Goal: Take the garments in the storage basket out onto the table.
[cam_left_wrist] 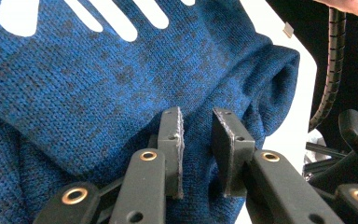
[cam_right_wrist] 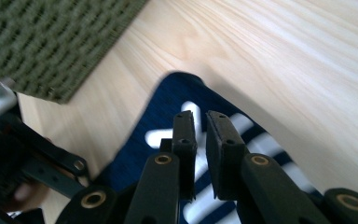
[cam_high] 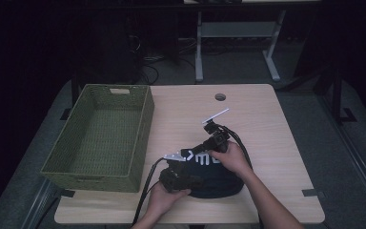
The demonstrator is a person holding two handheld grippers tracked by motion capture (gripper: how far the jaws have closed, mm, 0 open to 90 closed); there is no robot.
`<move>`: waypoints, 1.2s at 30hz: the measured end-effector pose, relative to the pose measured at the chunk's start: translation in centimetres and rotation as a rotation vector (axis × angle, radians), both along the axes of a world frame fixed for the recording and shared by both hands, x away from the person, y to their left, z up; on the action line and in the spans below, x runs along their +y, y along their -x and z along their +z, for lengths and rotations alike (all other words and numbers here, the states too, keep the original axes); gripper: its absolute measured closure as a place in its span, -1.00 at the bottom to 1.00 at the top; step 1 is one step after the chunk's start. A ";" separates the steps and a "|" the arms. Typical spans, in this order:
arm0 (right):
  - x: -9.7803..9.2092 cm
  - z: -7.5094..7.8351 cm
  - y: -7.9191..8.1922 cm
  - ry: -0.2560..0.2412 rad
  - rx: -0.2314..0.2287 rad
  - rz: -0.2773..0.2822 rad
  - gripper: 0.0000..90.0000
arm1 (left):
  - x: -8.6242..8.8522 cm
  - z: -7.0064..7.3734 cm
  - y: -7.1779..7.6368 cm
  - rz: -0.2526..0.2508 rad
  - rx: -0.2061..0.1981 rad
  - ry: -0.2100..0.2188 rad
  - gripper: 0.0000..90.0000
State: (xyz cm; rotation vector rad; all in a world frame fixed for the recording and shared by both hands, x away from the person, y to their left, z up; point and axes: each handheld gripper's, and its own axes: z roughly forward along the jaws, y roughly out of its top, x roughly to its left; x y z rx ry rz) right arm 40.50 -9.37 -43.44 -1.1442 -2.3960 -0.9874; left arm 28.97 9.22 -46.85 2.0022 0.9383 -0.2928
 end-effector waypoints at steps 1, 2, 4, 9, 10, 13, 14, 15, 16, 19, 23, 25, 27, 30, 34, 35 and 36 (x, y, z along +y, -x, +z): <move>0.3 0.0 0.0 -0.005 0.003 0.002 0.80 | 0.0 0.0 0.0 0.001 0.000 0.000 0.64; 0.8 -0.1 -0.1 -0.005 0.007 0.005 0.80 | 0.0 0.0 0.0 0.000 0.000 0.000 0.64; 1.4 -0.1 -0.2 -0.011 0.009 0.011 0.80 | 0.0 0.0 0.0 0.001 0.000 0.001 0.63; 2.9 -1.0 -0.4 0.027 0.022 0.020 0.81 | 0.0 0.0 0.1 0.003 0.000 0.005 0.63; 3.1 -1.5 -0.5 0.051 0.027 0.023 0.83 | 0.0 0.0 0.1 0.004 0.001 0.006 0.63; 3.4 -2.1 -0.5 0.080 0.042 0.017 0.86 | 0.0 0.0 0.1 0.003 0.000 0.006 0.63; 3.4 -2.0 -0.5 0.082 0.045 0.014 0.84 | 0.0 0.0 0.1 0.003 0.001 0.006 0.63; 3.4 -1.8 -0.5 0.081 0.043 0.017 0.80 | 0.0 0.0 0.1 0.003 0.003 0.007 0.63; 3.3 -1.5 -0.3 0.067 0.034 0.020 0.79 | 0.0 0.0 0.1 0.002 0.002 0.007 0.63; 2.5 -0.6 0.0 0.043 0.011 0.016 0.78 | 0.0 -0.1 0.1 0.002 0.002 0.006 0.63; 0.5 0.5 0.5 0.004 -0.003 -0.016 0.78 | 0.0 -0.1 0.2 0.006 0.001 0.009 0.62; -0.8 0.7 0.6 -0.010 -0.006 -0.034 0.78 | 0.0 -0.1 0.2 0.005 0.002 0.008 0.63; -2.1 0.9 0.9 -0.014 -0.003 -0.057 0.78 | 0.0 0.0 0.2 0.005 0.001 0.004 0.62; -3.7 0.8 1.2 -0.019 0.004 -0.083 0.78 | 0.0 0.0 0.2 0.004 0.001 0.003 0.62; -5.1 0.2 1.3 -0.029 0.028 -0.116 0.81 | 0.0 0.0 0.2 0.002 0.001 0.000 0.62; -5.3 0.0 1.2 -0.031 0.030 -0.121 0.83 | -0.1 0.0 0.2 0.003 0.001 0.002 0.62; -5.3 -0.2 1.2 -0.028 0.031 -0.123 0.84 | -0.1 0.0 0.2 0.004 0.001 0.003 0.62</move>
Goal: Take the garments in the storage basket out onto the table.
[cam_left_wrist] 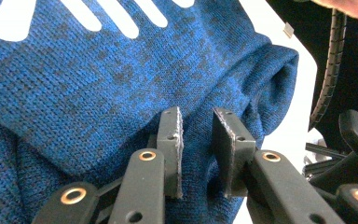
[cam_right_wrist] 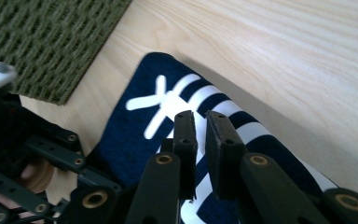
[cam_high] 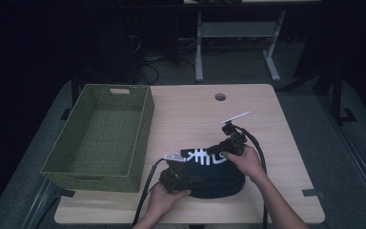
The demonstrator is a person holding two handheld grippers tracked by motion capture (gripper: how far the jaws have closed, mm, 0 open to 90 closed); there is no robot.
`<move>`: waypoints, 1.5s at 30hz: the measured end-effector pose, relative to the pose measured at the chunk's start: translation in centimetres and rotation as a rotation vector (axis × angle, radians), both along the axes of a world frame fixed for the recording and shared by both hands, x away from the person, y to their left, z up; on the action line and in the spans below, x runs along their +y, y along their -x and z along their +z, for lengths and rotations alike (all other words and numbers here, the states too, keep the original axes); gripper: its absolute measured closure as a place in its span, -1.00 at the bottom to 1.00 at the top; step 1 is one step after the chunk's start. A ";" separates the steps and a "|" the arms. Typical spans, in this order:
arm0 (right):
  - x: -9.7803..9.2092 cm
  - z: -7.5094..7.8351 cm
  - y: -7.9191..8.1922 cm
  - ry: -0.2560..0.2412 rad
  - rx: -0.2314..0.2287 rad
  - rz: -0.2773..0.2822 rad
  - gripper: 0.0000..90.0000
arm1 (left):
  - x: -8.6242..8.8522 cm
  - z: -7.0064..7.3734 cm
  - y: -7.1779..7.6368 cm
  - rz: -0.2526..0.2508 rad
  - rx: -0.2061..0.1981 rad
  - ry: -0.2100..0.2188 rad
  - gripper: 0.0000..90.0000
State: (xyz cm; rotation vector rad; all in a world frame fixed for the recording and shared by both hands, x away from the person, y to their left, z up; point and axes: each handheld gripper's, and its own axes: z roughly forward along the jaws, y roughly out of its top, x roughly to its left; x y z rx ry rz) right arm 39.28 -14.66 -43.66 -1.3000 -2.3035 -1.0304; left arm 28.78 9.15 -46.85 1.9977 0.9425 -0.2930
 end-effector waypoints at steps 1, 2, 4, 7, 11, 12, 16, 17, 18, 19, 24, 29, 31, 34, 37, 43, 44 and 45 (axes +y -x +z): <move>0.1 -0.4 0.0 0.011 -0.001 0.001 0.87 | 0.0 0.0 0.0 0.000 0.000 0.001 0.62; 0.2 -0.7 -0.1 0.021 0.005 0.008 0.91 | 0.0 0.0 0.0 0.001 0.000 0.001 0.62; 0.2 -1.2 0.0 0.017 0.003 0.000 0.95 | 0.0 -0.1 0.0 0.003 -0.001 0.006 0.62; 0.0 -1.2 0.0 -0.008 0.013 -0.005 0.89 | 0.0 0.0 0.0 0.002 -0.001 0.004 0.62; -0.7 -0.5 0.4 -0.041 0.003 0.000 0.81 | 0.0 0.0 0.0 0.001 0.000 0.002 0.62; -1.0 -0.2 0.6 -0.052 -0.002 -0.010 0.80 | 0.0 0.0 0.0 0.001 0.001 0.003 0.62; -3.1 0.5 1.0 -0.053 -0.026 -0.052 0.80 | 0.0 0.0 0.1 0.001 -0.001 -0.003 0.62; -3.4 0.5 1.0 -0.048 -0.024 -0.062 0.80 | 0.0 0.0 0.1 0.001 -0.001 -0.003 0.62; -3.9 0.2 0.9 -0.040 -0.017 -0.073 0.80 | 0.0 0.0 0.1 0.002 -0.001 -0.003 0.62; -4.1 -0.1 0.9 -0.037 -0.011 -0.081 0.81 | 0.0 0.0 0.1 0.002 -0.002 -0.002 0.62; -4.1 -2.0 0.8 -0.014 0.013 -0.105 0.91 | 0.0 0.0 0.0 0.000 -0.002 0.000 0.62; -4.4 -2.1 0.8 -0.049 0.018 -0.103 0.79 | -0.1 0.0 0.0 -0.003 0.001 -0.001 0.62; -4.7 -1.4 1.1 -0.060 -0.008 -0.089 0.78 | -0.1 0.0 0.0 -0.004 0.001 -0.003 0.62; -5.5 -0.5 2.0 -0.086 -0.018 -0.089 0.76 | 0.0 0.0 0.1 -0.004 0.000 -0.003 0.62; -6.4 -0.3 2.9 -0.095 -0.027 -0.096 0.77 | 0.0 0.0 0.1 -0.004 -0.004 -0.005 0.62; -7.9 -1.8 3.9 -0.085 0.004 -0.124 0.77 | 0.0 0.1 0.2 -0.009 -0.007 -0.014 0.62; -7.9 -2.5 3.9 -0.085 0.008 -0.128 0.80 | 0.0 0.1 0.2 -0.009 -0.006 -0.014 0.62; -7.9 -2.9 3.9 -0.081 0.011 -0.128 0.82 | 0.0 0.1 0.2 -0.009 -0.004 -0.014 0.62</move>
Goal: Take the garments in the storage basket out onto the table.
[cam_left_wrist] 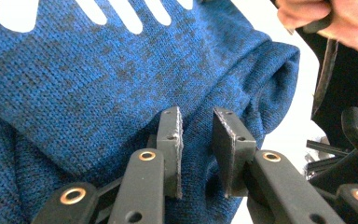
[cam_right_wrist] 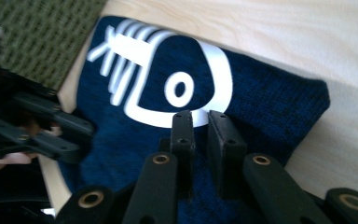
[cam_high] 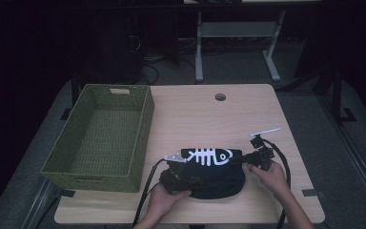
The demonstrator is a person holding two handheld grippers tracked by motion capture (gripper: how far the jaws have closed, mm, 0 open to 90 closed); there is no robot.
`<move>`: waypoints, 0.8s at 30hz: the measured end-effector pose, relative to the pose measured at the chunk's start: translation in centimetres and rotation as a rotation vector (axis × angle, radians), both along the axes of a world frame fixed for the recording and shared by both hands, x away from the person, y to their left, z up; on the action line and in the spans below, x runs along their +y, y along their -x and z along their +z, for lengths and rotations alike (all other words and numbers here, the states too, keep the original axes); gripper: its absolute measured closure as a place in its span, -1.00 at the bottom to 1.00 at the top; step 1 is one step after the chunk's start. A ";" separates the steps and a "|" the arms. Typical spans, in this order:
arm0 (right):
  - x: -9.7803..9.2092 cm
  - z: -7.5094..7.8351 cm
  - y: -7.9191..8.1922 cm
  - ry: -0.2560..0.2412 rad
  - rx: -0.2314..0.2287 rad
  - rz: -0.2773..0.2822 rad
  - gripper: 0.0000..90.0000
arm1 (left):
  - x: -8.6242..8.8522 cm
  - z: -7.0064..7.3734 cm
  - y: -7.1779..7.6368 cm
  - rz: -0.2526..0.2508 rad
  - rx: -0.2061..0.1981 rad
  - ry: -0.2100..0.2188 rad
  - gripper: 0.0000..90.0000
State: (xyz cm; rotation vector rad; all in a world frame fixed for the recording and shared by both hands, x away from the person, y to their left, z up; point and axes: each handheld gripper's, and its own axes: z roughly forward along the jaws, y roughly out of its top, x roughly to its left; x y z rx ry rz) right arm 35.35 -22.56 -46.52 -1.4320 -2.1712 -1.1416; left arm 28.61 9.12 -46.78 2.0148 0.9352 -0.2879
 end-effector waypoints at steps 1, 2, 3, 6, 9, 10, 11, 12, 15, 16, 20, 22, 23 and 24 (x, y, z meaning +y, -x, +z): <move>0.0 -0.3 0.0 -0.006 0.002 -0.003 0.83 | 0.0 0.0 0.0 0.000 0.005 0.002 0.61; -0.1 -0.5 0.0 -0.029 0.009 -0.011 0.83 | 0.0 0.1 0.0 0.000 0.012 0.005 0.59; -0.2 -0.4 0.0 -0.033 0.002 -0.009 0.78 | 0.0 0.2 0.0 0.001 0.015 0.004 0.58; -0.2 0.3 0.5 -0.045 -0.031 0.012 0.74 | 0.0 0.8 -0.1 -0.001 0.017 0.013 0.54; -0.3 1.2 1.3 -0.071 -0.055 0.023 0.74 | 0.2 1.8 -0.1 0.002 -0.007 0.025 0.53; -0.3 1.5 1.5 -0.078 -0.056 0.029 0.74 | 0.5 2.3 -0.2 0.013 -0.023 0.024 0.53; -0.1 1.9 2.1 -0.082 -0.064 0.047 0.74 | 0.7 2.5 -0.3 0.020 -0.028 0.025 0.52; 0.0 2.0 2.3 -0.086 -0.067 0.057 0.74 | 0.9 2.6 -0.3 0.033 -0.034 0.030 0.52; 0.5 2.3 3.6 -0.089 -0.072 0.102 0.74 | 2.0 3.0 -0.6 0.088 -0.050 0.044 0.52; 0.6 2.3 3.8 -0.091 -0.070 0.112 0.74 | 2.3 3.1 -0.7 0.104 -0.053 0.036 0.52; 1.2 1.5 4.8 -0.073 -0.038 0.150 0.74 | 2.7 2.4 -1.0 0.129 -0.046 -0.009 0.51; 1.3 0.5 5.0 -0.063 -0.020 0.152 0.76 | 2.7 1.9 -1.1 0.136 -0.038 -0.031 0.51; 1.3 0.0 5.1 -0.058 -0.014 0.150 0.77 | 2.7 1.6 -1.1 0.137 -0.035 -0.038 0.51; 1.3 -0.5 5.1 -0.063 -0.010 0.148 0.80 | 2.7 1.2 -1.1 0.143 -0.029 -0.031 0.51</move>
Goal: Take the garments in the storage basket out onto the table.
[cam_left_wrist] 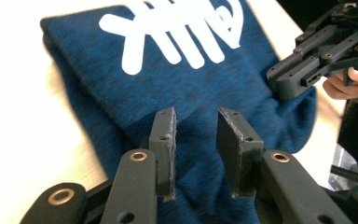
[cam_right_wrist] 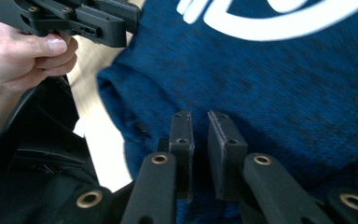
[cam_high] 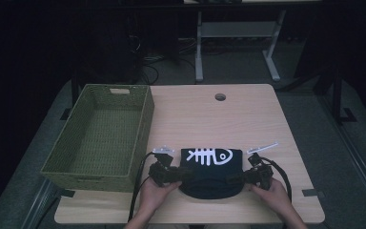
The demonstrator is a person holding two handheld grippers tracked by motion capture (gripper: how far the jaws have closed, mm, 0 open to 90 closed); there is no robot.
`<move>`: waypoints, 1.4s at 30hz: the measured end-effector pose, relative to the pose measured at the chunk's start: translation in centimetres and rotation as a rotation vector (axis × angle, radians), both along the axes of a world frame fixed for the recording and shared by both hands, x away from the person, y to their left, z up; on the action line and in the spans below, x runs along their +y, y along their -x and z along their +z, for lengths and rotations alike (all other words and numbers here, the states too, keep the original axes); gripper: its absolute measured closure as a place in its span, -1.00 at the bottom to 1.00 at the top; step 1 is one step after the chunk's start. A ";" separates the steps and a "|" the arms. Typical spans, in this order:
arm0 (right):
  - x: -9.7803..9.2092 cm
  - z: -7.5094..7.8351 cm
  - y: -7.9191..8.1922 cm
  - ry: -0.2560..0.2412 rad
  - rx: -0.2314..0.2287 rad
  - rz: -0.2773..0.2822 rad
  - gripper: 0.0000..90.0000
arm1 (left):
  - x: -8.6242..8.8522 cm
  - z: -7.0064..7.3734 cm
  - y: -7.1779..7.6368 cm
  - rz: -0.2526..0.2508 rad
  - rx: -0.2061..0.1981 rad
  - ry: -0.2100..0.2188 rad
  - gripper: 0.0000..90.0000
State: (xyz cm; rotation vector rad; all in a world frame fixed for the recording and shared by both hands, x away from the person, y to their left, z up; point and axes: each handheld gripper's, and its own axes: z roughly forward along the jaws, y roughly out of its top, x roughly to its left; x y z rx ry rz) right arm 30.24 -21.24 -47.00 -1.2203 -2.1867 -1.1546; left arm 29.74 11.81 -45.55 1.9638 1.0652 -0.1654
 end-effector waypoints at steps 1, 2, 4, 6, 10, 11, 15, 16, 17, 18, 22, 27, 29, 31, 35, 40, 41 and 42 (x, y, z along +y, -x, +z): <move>0.0 -0.5 0.1 0.000 -0.006 -0.004 0.83 | 0.0 -0.1 0.0 0.001 -0.002 0.001 0.51; 0.0 -0.5 0.1 -0.001 -0.009 -0.007 0.83 | 0.0 -0.1 0.0 0.002 -0.005 -0.001 0.52; 0.0 -0.4 0.2 0.004 -0.014 -0.009 0.79 | 0.0 0.0 0.0 0.003 -0.004 0.002 0.51; 0.0 0.1 0.3 0.012 -0.030 -0.006 0.67 | 0.1 0.5 0.1 0.016 -0.020 -0.001 0.46; -1.0 1.6 0.3 0.024 -0.089 -0.065 0.58 | 0.7 1.0 0.0 0.063 -0.039 0.004 0.35; -1.6 1.8 0.3 0.023 -0.097 -0.088 0.56 | 0.8 1.0 -0.1 0.075 -0.041 0.006 0.34; -3.3 1.8 -0.2 0.033 -0.098 -0.174 0.46 | 1.4 0.7 -0.5 0.135 -0.033 0.005 0.26; -3.5 1.5 -0.3 0.044 -0.093 -0.188 0.43 | 1.4 0.7 -0.6 0.136 -0.028 0.003 0.23; -3.7 1.4 -0.4 0.049 -0.089 -0.196 0.41 | 1.4 0.5 -0.6 0.139 -0.022 0.002 0.22; -3.9 1.1 -0.5 0.053 -0.084 -0.204 0.37 | 1.4 0.4 -0.7 0.143 -0.017 -0.001 0.20; -4.3 0.5 -0.9 0.062 -0.086 -0.248 0.25 | 1.4 -0.3 -1.1 0.157 0.010 0.003 0.12; -4.3 0.1 -1.3 0.066 -0.083 -0.270 0.14 | 1.3 -0.9 -1.4 0.170 0.039 0.010 0.05; -4.1 -0.1 -1.4 0.061 -0.077 -0.274 0.15 | 1.2 -0.9 -1.4 0.172 0.045 0.015 0.04; -3.9 -0.2 -1.5 0.060 -0.073 -0.273 0.16 | 1.2 -1.1 -1.5 0.176 0.058 0.020 0.03; -3.4 -0.6 -1.6 0.062 -0.076 -0.279 0.24 | 1.2 -1.4 -1.6 0.183 0.073 0.034 -0.01; -3.1 -0.7 -1.6 0.064 -0.077 -0.285 0.35 | 1.2 -1.6 -1.6 0.183 0.083 0.045 -0.04; -2.9 -0.7 -1.6 0.069 -0.082 -0.282 0.42 | 1.2 -1.6 -1.7 0.184 0.085 0.047 -0.03; -2.9 -0.7 -1.6 0.072 -0.081 -0.281 0.46 | 1.2 -1.6 -1.7 0.181 0.087 0.049 0.00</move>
